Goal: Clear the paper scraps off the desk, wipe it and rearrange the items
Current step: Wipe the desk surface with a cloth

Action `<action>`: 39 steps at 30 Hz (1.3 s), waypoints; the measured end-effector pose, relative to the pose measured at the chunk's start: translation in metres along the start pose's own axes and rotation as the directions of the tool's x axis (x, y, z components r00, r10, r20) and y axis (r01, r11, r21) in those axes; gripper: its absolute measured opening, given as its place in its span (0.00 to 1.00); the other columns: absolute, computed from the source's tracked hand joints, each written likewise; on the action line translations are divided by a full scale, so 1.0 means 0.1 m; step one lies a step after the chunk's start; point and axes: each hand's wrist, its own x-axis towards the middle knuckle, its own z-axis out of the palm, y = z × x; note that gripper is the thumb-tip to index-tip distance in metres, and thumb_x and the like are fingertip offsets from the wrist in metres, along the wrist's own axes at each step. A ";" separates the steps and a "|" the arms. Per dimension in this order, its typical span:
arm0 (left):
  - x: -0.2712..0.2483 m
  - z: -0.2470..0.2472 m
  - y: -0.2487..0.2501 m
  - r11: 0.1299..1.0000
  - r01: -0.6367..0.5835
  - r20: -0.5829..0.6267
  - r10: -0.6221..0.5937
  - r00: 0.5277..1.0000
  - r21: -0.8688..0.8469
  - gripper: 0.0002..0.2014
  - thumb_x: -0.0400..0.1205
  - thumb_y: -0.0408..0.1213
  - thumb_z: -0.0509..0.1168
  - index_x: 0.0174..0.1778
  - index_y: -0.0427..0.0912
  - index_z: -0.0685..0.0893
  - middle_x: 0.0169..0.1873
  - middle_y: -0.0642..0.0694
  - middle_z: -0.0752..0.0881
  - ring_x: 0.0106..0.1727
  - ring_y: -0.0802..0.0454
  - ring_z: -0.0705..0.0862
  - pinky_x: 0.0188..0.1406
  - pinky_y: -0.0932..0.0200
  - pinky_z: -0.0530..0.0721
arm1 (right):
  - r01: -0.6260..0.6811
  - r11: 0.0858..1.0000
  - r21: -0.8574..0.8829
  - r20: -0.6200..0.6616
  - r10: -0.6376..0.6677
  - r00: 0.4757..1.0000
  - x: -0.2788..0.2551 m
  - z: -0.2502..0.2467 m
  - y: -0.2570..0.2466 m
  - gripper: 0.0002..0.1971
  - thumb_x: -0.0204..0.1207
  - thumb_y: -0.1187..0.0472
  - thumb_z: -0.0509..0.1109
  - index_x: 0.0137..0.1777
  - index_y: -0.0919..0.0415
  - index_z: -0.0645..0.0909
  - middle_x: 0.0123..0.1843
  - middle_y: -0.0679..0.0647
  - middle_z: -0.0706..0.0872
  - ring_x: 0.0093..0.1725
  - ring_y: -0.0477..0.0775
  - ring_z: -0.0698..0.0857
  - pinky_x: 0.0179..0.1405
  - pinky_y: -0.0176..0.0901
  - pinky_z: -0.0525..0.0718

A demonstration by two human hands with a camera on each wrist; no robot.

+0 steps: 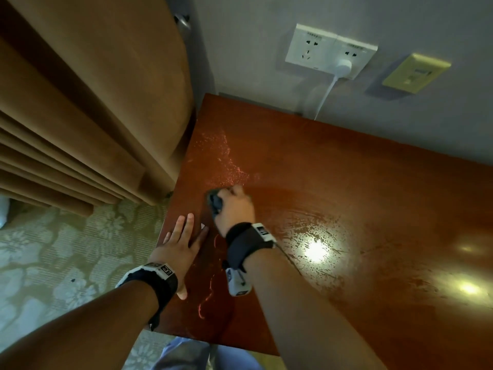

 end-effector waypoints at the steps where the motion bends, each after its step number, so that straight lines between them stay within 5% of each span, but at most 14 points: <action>1: 0.00 0.00 0.00 1.000 0.000 0.002 -0.001 1.000 0.005 0.79 0.60 0.58 0.84 0.79 0.47 0.20 0.71 0.33 0.12 0.79 0.33 0.21 0.83 0.40 0.44 | 0.034 0.999 -0.027 0.014 -0.034 0.999 0.00 0.03 -0.06 0.23 0.73 0.61 0.74 0.69 0.53 0.76 0.69 0.55 0.70 0.65 0.64 0.75 0.64 0.54 0.82; 5: 0.00 0.00 0.00 1.000 -0.005 0.001 0.005 1.000 -0.008 0.78 0.60 0.56 0.84 0.78 0.50 0.18 0.70 0.35 0.12 0.79 0.34 0.21 0.83 0.40 0.44 | 0.036 0.999 -0.026 0.033 -0.035 0.999 0.01 -0.06 0.16 0.23 0.73 0.63 0.75 0.68 0.53 0.77 0.69 0.53 0.72 0.64 0.62 0.76 0.63 0.55 0.83; 8: 0.00 0.00 -0.01 1.000 -0.015 -0.006 0.015 1.000 -0.021 0.79 0.60 0.55 0.85 0.78 0.53 0.18 0.70 0.36 0.11 0.78 0.36 0.20 0.83 0.40 0.43 | -0.084 0.996 -0.012 -0.044 0.084 0.996 -0.02 -0.31 0.60 0.20 0.73 0.62 0.74 0.65 0.52 0.79 0.70 0.53 0.73 0.63 0.63 0.80 0.61 0.53 0.85; 14: 0.01 0.02 -0.02 0.999 -0.009 -0.019 0.008 1.000 -0.044 0.79 0.59 0.54 0.85 0.76 0.54 0.16 0.69 0.38 0.09 0.74 0.39 0.17 0.83 0.41 0.45 | -0.363 0.931 -0.027 -0.181 0.353 0.918 0.01 -1.12 1.67 0.18 0.78 0.66 0.69 0.67 0.59 0.81 0.74 0.62 0.73 0.65 0.67 0.79 0.66 0.50 0.78; 18: 0.01 0.00 -0.04 0.998 -0.034 0.016 0.034 0.999 -0.057 0.78 0.61 0.52 0.85 0.76 0.53 0.16 0.68 0.37 0.10 0.72 0.39 0.16 0.83 0.40 0.44 | -0.451 0.893 0.006 -0.241 0.439 0.866 0.19 -1.22 1.81 0.16 0.78 0.68 0.68 0.65 0.60 0.81 0.72 0.63 0.74 0.61 0.69 0.79 0.64 0.56 0.81; 21: 0.01 -0.01 -0.02 0.998 -0.037 0.004 0.037 0.999 -0.054 0.78 0.62 0.51 0.85 0.77 0.53 0.17 0.70 0.37 0.11 0.76 0.37 0.18 0.83 0.39 0.44 | -0.387 0.922 0.003 -0.220 0.378 0.899 0.32 -1.10 1.49 0.16 0.77 0.67 0.68 0.64 0.58 0.81 0.70 0.62 0.74 0.57 0.68 0.81 0.61 0.57 0.83; 26: 0.00 0.00 -0.04 0.997 -0.048 -0.011 0.047 0.999 -0.054 0.78 0.61 0.52 0.85 0.78 0.52 0.19 0.70 0.37 0.11 0.78 0.36 0.20 0.83 0.39 0.43 | -0.110 0.993 -0.052 -0.124 0.103 0.987 0.45 -0.58 0.50 0.15 0.74 0.62 0.72 0.61 0.55 0.80 0.69 0.58 0.72 0.58 0.66 0.82 0.60 0.50 0.84; 31: 0.01 -0.01 -0.05 0.997 -0.051 -0.008 0.050 0.999 -0.064 0.78 0.60 0.52 0.86 0.79 0.52 0.20 0.72 0.36 0.12 0.77 0.37 0.19 0.83 0.38 0.45 | 0.142 0.981 -0.129 0.011 -0.141 0.990 0.43 -0.09 -0.21 0.20 0.72 0.58 0.74 0.65 0.51 0.78 0.66 0.55 0.71 0.59 0.65 0.77 0.60 0.55 0.82; 35: 0.00 -0.03 -0.05 0.997 -0.058 -0.003 0.058 0.998 -0.058 0.77 0.61 0.53 0.85 0.79 0.52 0.20 0.71 0.37 0.12 0.77 0.37 0.19 0.83 0.38 0.44 | 0.168 0.978 -0.120 0.034 -0.166 0.986 0.45 -0.15 -0.10 0.19 0.72 0.61 0.74 0.64 0.51 0.79 0.65 0.53 0.73 0.60 0.62 0.78 0.61 0.54 0.83; 39: -0.01 -0.02 -0.05 0.997 -0.055 -0.007 0.054 0.999 -0.058 0.78 0.61 0.52 0.85 0.78 0.53 0.19 0.71 0.37 0.11 0.79 0.36 0.20 0.83 0.39 0.44 | 0.010 0.997 -0.071 -0.047 -0.013 0.999 0.51 -0.44 0.38 0.17 0.73 0.59 0.74 0.62 0.52 0.80 0.68 0.54 0.73 0.60 0.63 0.82 0.62 0.51 0.84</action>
